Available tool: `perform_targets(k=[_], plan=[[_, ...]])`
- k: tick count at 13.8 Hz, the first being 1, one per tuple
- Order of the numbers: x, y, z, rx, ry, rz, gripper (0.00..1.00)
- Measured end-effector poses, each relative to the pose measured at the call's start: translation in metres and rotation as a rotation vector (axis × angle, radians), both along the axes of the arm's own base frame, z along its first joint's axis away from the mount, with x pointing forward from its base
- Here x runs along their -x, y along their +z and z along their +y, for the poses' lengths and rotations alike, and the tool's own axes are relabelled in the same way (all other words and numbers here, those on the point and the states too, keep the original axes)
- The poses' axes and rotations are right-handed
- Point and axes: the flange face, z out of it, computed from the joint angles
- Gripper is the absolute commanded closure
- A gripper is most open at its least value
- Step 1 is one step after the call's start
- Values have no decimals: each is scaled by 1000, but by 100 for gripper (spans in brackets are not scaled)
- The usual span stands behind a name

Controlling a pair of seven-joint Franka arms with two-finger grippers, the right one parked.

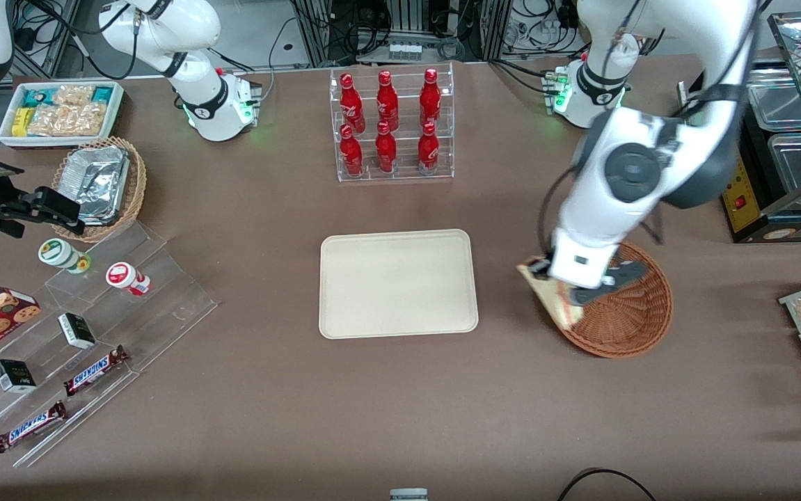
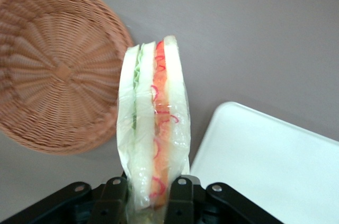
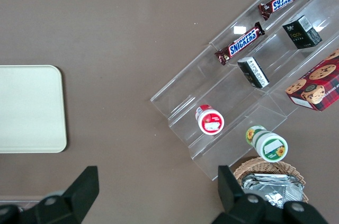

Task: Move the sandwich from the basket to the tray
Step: 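Lift the sandwich and carry it over the cream tray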

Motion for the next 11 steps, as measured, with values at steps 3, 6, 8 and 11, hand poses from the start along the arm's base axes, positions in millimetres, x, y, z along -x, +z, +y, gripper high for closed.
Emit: perform_targets(k=[3,6,8,11], plan=[[11,-12,-62,10,-73,2,81],[24,-39,-123,12,-156,21,81],[35,-63,-161,11,-208,38,81],[47,-103,-201,0,-263,62,80]])
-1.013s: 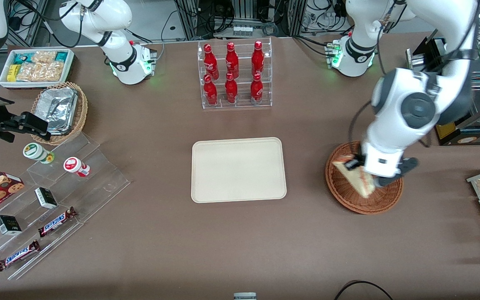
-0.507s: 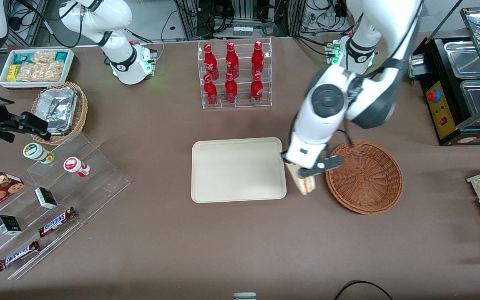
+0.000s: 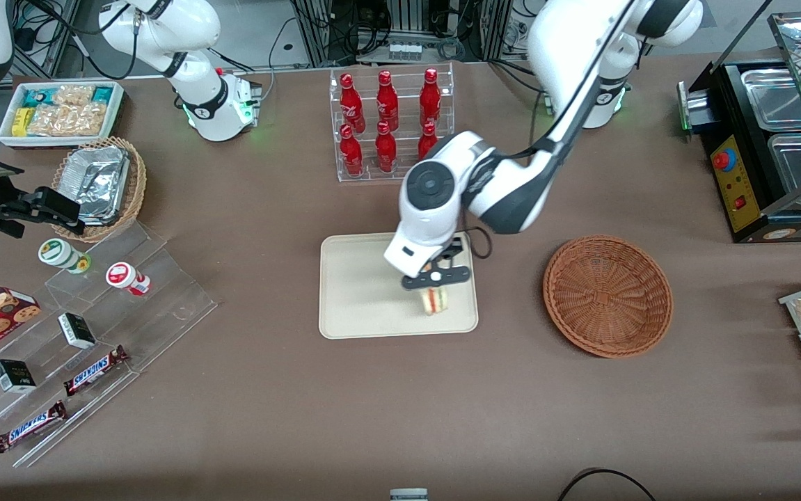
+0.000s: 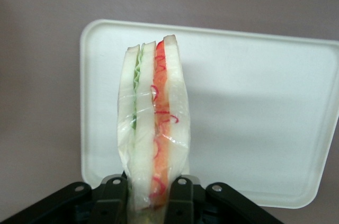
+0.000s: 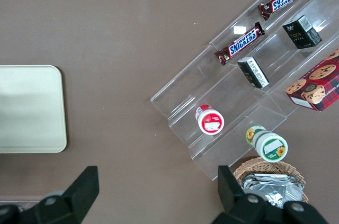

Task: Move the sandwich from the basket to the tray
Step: 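Lift the sandwich and carry it over the cream tray, then lower the sandwich onto the tray and open the left gripper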

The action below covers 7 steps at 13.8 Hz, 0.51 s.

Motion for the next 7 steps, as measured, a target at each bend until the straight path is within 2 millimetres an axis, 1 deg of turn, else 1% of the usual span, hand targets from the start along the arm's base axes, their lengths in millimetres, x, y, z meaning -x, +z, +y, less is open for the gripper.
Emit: perform_targets(k=[1,3,7], plan=[[4,-12,-9,-6,-18,-4,80],[10,-29,-22,-12,-52,-15,81],[28,-53,-42,-22,-144,-17,81]])
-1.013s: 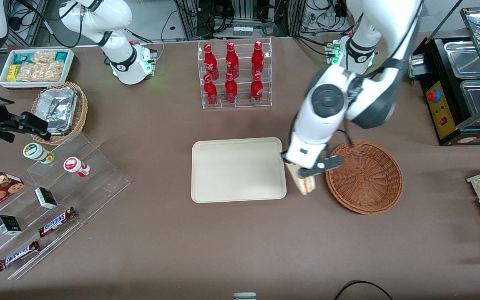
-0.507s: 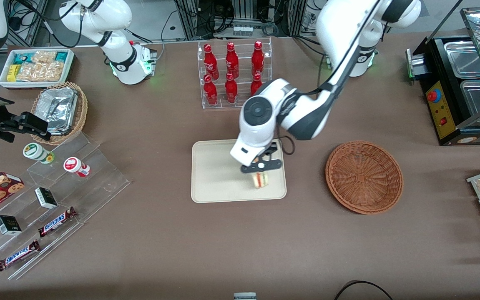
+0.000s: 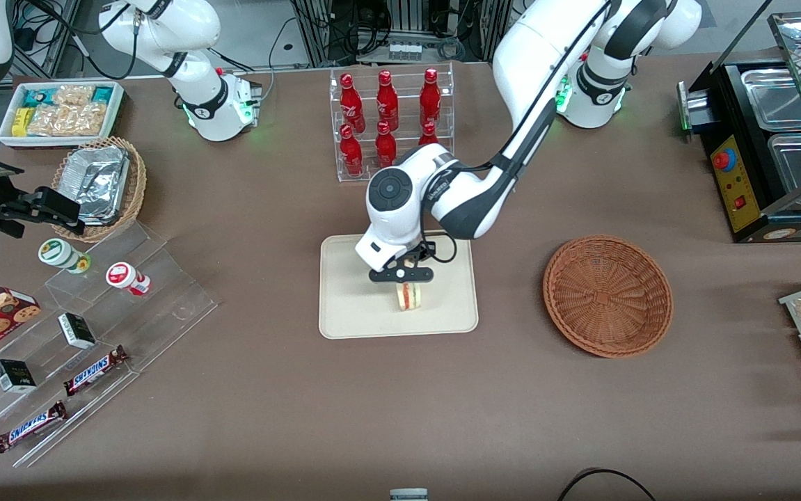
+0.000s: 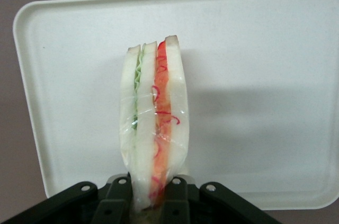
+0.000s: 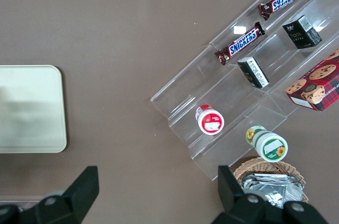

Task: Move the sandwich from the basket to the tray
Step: 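Lower the sandwich onto the tray and open the left gripper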

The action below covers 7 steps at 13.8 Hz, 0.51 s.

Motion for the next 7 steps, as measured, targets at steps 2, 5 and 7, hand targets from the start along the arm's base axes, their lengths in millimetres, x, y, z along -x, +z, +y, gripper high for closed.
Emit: perform_targets(k=[2,5,7], plan=[[7,-12,-8,4,-22,-1,80],[10,-26,-13,12,-32,-4,80],[10,-32,-13,9,-33,-1,75]])
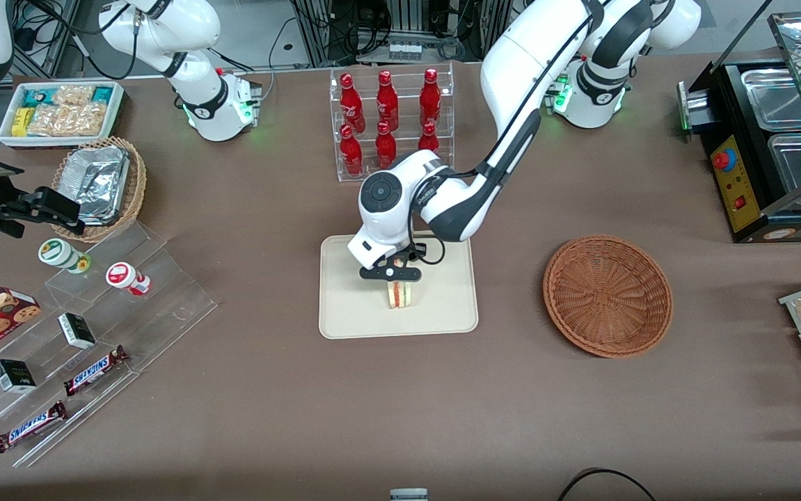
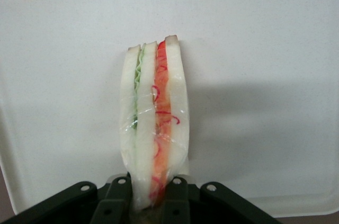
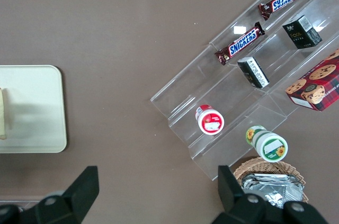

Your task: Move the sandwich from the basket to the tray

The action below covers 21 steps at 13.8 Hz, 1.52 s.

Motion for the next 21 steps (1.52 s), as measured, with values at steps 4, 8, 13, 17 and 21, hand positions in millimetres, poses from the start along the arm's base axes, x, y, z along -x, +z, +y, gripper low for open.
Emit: perform_targets(k=[4,8,13,17,21], plan=[[-1,0,-1,8,-1,-7,62],[0,-8,-1,3,-1,0,0],[-5,4,-5,25,7,-22,0],[-16,57,-3,55,55,-69,0],[-35,137,34,19,129,-100,0]])
